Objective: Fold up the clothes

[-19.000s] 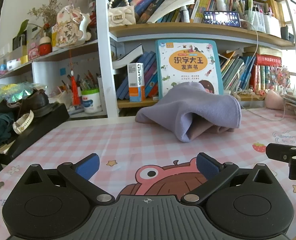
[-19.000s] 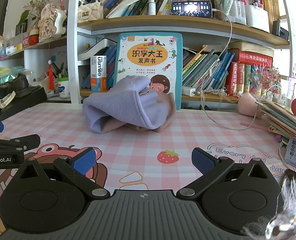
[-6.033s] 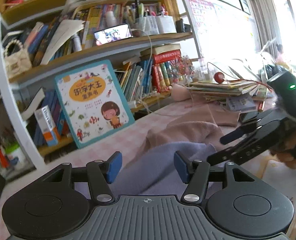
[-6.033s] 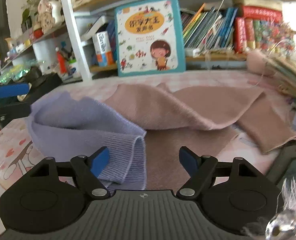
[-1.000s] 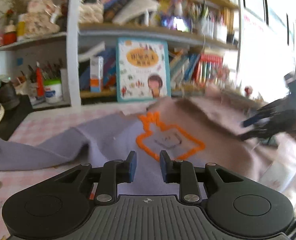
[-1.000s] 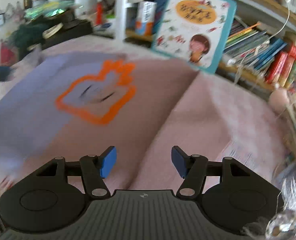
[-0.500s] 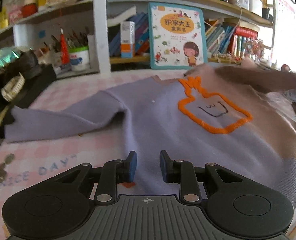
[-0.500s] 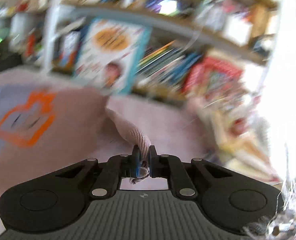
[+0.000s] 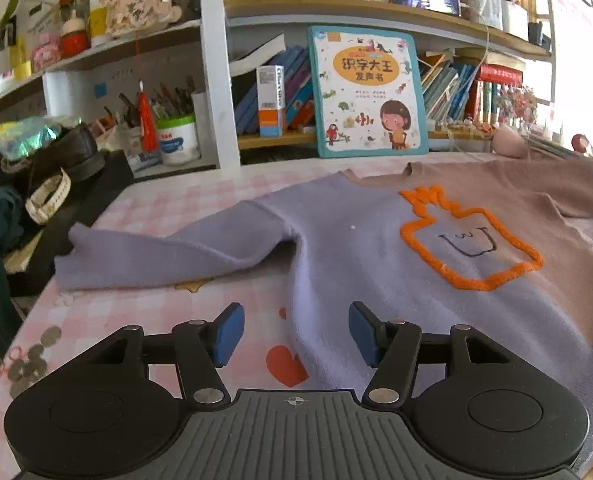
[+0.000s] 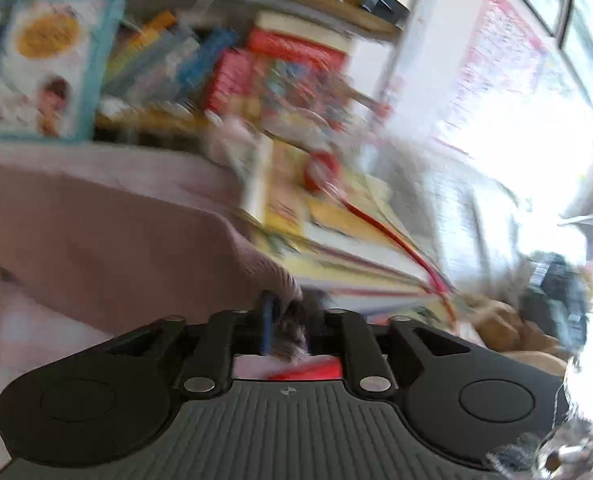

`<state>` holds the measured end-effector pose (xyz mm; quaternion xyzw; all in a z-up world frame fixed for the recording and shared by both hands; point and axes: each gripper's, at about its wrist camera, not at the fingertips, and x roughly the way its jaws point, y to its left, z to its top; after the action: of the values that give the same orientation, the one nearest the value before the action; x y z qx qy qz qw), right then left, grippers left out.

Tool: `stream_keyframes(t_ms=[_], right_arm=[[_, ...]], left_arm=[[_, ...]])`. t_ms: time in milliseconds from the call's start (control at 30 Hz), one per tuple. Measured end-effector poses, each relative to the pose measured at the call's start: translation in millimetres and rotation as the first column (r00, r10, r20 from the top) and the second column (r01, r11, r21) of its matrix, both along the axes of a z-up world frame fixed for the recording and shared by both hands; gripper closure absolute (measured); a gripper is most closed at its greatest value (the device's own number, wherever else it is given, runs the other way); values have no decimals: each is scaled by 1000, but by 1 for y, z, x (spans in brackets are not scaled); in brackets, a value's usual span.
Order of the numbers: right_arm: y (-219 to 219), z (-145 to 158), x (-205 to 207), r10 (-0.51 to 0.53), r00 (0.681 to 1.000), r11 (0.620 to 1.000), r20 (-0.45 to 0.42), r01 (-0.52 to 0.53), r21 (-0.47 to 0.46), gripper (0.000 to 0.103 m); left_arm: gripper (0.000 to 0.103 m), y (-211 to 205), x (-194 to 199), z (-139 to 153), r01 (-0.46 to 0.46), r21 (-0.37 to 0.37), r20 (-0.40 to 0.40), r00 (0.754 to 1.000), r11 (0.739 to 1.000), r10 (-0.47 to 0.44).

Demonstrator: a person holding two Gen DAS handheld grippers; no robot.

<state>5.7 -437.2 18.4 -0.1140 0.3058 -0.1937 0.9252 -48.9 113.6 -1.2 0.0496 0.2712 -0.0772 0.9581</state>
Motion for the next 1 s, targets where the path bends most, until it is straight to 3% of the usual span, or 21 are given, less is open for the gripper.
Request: stream_keyframes(t_ms=[67, 133, 267, 333, 433, 533, 567, 600, 767, 900, 1000], right_arm=[[-3, -7, -1, -46, 999, 998, 10, 47, -37, 74], [-3, -8, -9, -38, 999, 999, 31, 39, 0, 74], [22, -4, -31, 138, 988, 983, 71, -145, 110, 65], [44, -4, -38, 243, 967, 952, 72, -252, 174, 65], [75, -7, -47, 371, 924, 873, 89, -380, 306, 65], [103, -16, -55, 442, 891, 803, 103, -445, 397, 62], [112, -19, -57, 458, 883, 787, 104, -457, 414, 62], [120, -22, -58, 465, 880, 788, 94, -460, 408, 62], [140, -39, -61, 469, 882, 804, 41, -445, 393, 62], [143, -49, -66, 466, 884, 796, 48, -442, 413, 63], [149, -50, -70, 493, 868, 774, 56, -467, 428, 79]], left_arm=[[44, 2, 2, -1, -2, -13, -6, 1000, 1000, 2], [44, 4, 7, -3, -4, -32, -11, 1000, 999, 4], [44, 8, 15, -6, -10, -71, -21, 1000, 997, 9], [45, 9, 23, -9, -9, -109, -37, 999, 994, 5], [52, 8, 35, -13, -5, -148, -63, 998, 989, -5], [70, 1, 44, -19, -12, -145, -75, 997, 989, 1], [82, -1, 46, -21, -15, -144, -79, 997, 989, 3], [96, 0, 47, -22, -32, -141, -76, 997, 989, 22], [98, 23, 37, -26, -99, -275, -86, 993, 956, 78], [98, 18, 22, -19, -100, -214, -74, 994, 972, 86], [98, 23, 11, -13, -119, -217, -76, 992, 969, 104]])
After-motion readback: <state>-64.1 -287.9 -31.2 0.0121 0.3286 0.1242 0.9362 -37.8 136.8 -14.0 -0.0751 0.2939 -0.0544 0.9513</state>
